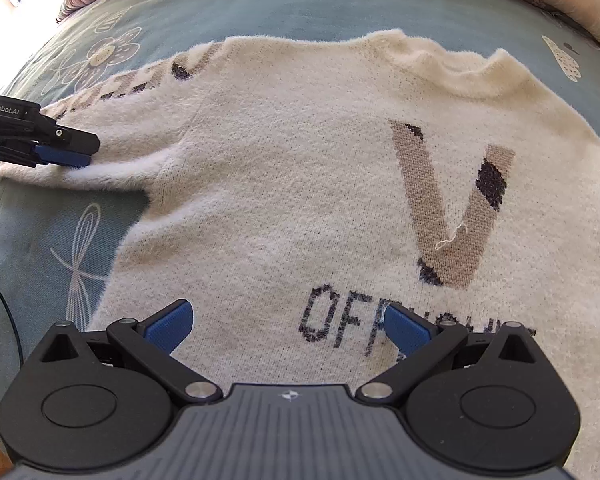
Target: Fold clothes
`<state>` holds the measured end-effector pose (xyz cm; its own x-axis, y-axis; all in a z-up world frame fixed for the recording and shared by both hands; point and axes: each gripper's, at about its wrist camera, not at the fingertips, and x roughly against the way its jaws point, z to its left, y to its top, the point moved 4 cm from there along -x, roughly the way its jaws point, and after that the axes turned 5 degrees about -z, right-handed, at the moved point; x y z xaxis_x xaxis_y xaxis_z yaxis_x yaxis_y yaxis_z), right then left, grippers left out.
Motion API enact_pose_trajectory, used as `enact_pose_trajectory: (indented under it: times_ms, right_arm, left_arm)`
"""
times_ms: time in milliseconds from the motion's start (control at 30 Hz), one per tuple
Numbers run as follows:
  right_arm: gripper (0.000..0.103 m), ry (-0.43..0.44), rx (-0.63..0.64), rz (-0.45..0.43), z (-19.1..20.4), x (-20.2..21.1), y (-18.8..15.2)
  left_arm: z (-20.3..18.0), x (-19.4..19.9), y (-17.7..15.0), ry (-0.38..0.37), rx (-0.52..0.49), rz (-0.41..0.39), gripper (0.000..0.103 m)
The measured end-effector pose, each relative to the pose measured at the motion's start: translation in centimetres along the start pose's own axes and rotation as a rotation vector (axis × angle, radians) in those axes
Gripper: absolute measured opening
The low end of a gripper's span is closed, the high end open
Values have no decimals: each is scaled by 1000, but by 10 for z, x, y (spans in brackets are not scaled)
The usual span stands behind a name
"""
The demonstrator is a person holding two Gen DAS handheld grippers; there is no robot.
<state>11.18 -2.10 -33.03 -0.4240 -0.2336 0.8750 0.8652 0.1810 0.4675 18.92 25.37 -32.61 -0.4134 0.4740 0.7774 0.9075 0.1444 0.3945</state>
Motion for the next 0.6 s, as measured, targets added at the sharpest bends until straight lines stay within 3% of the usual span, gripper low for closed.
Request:
enact_pose_trajectory:
  times_ms: [200,367,433,600]
  right_arm:
    - [103,-7,12,14,-5,-3,0]
    - [103,-27,49,41,1,-13,-4]
    - [103,-42,67,55,5,-18,-6]
    - [103,-64,83,67,8,-22,-7]
  left_arm:
    - [8,20,4,76,-56,-46,50]
    - [15,37,7,139,-103,-85,71]
    - [6,24,9,133,-153,-86,73]
    - [6,4,-5,211,-252,-64,74]
